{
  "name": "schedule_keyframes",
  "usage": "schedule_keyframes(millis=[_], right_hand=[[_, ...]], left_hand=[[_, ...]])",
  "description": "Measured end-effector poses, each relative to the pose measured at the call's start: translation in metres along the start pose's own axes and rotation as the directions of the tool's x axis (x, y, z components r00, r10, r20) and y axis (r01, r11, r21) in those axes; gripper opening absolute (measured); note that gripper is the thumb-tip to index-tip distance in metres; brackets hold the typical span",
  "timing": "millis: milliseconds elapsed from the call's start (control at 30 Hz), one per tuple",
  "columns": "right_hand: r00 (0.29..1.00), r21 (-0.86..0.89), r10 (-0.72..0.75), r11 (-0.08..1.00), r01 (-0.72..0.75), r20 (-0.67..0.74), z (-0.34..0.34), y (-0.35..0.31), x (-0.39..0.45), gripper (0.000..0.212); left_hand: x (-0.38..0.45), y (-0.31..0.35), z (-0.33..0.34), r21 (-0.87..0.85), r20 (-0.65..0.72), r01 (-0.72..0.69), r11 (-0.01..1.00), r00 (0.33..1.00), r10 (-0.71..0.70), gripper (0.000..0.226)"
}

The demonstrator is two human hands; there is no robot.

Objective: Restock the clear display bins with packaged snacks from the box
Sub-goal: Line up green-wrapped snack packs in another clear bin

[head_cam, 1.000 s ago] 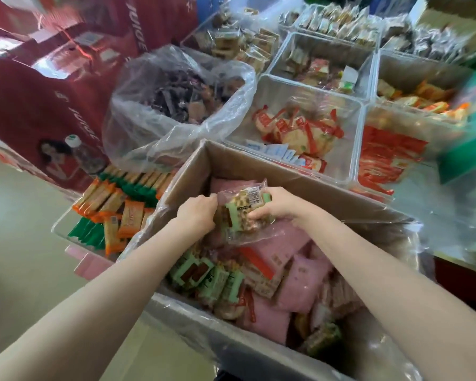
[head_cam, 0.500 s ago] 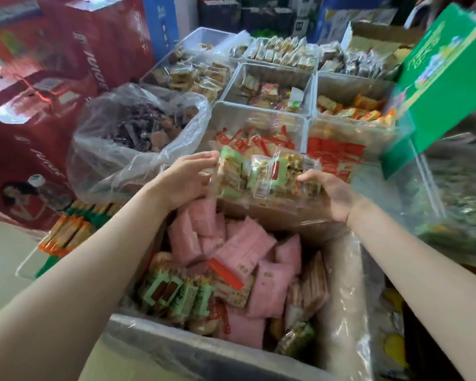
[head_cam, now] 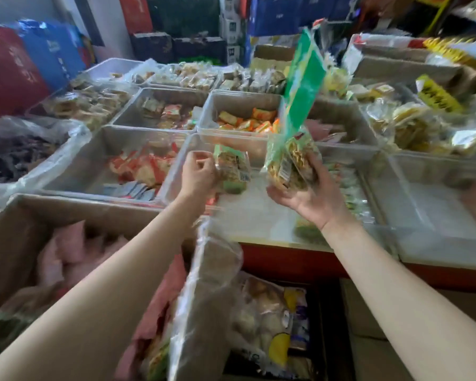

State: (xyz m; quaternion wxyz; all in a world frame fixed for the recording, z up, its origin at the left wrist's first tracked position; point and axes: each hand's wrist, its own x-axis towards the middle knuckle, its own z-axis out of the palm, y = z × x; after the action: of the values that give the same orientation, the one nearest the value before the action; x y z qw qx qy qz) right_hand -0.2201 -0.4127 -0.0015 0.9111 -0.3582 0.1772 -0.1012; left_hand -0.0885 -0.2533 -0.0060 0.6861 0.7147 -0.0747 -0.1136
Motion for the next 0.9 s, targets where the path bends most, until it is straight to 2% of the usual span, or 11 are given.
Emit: schedule_keyframes(millis=[33,100,167,233,333,400,433,500,533,700,900], right_hand=[[1.0,0.004,0.01,1.0,-0.01,0.014,-0.019,-0.012,-0.006,0.051],[0.996,0.053,0.035,0.998,-0.039,0.076,-0.05,-0.036,-0.018,0.056],[0.994,0.066,0.039,0.997,-0.046,0.099,-0.076,-0.055,-0.025,0.065],[0.999,0.05,0.022,0.998,-0.024,0.045,-0.1,-0.069,-0.031,0.06],[0.998,0.129,-0.012,0.991,0.019,-0.056,-0.137,-0.082,-0.036,0.054],[0.995,0.193,-0.007,0.981,0.027,-0.104,-0.157,-0.088,-0.036,0.061],[0.994,0.181,0.008,0.983,0.013,-0.112,-0.163,-0.09,-0.036,0.064],[0.997,0.139,0.03,0.99,-0.02,-0.069,-0.17,-0.093,-0.033,0.067],[0.998,0.145,0.026,0.989,-0.018,-0.058,-0.174,-0.095,-0.031,0.067],[0.989,0.106,-0.098,0.988,0.11,-0.111,-0.198,-0.126,-0.027,0.067],[0.999,-0.071,0.01,0.997,-0.013,-0.049,-0.216,-0.142,-0.011,0.097]], left_hand=[[-0.008,-0.002,0.033,0.16,0.025,-0.143,0.977,0.99,0.141,0.006],[-0.031,-0.005,0.092,0.38,0.212,-0.412,0.828,0.91,0.355,0.01],[-0.056,-0.005,0.141,0.454,0.435,-0.585,0.672,0.804,0.406,0.012],[-0.071,-0.006,0.175,0.425,0.548,-0.627,0.653,0.752,0.366,0.008],[-0.075,-0.004,0.206,0.203,0.437,-0.401,0.893,0.853,0.284,0.009],[-0.069,-0.008,0.217,0.184,0.321,-0.232,0.955,0.933,0.165,0.022],[-0.067,-0.011,0.222,0.185,0.323,-0.095,0.978,0.946,0.031,0.03],[-0.068,-0.015,0.228,0.125,0.397,0.183,0.975,0.891,-0.218,0.021],[-0.069,-0.014,0.229,0.082,0.414,0.257,0.963,0.87,-0.267,0.014],[-0.049,-0.017,0.22,0.024,0.352,0.331,0.943,0.88,-0.318,0.014],[-0.037,-0.023,0.231,0.168,0.333,0.292,0.941,0.882,-0.333,0.008]])
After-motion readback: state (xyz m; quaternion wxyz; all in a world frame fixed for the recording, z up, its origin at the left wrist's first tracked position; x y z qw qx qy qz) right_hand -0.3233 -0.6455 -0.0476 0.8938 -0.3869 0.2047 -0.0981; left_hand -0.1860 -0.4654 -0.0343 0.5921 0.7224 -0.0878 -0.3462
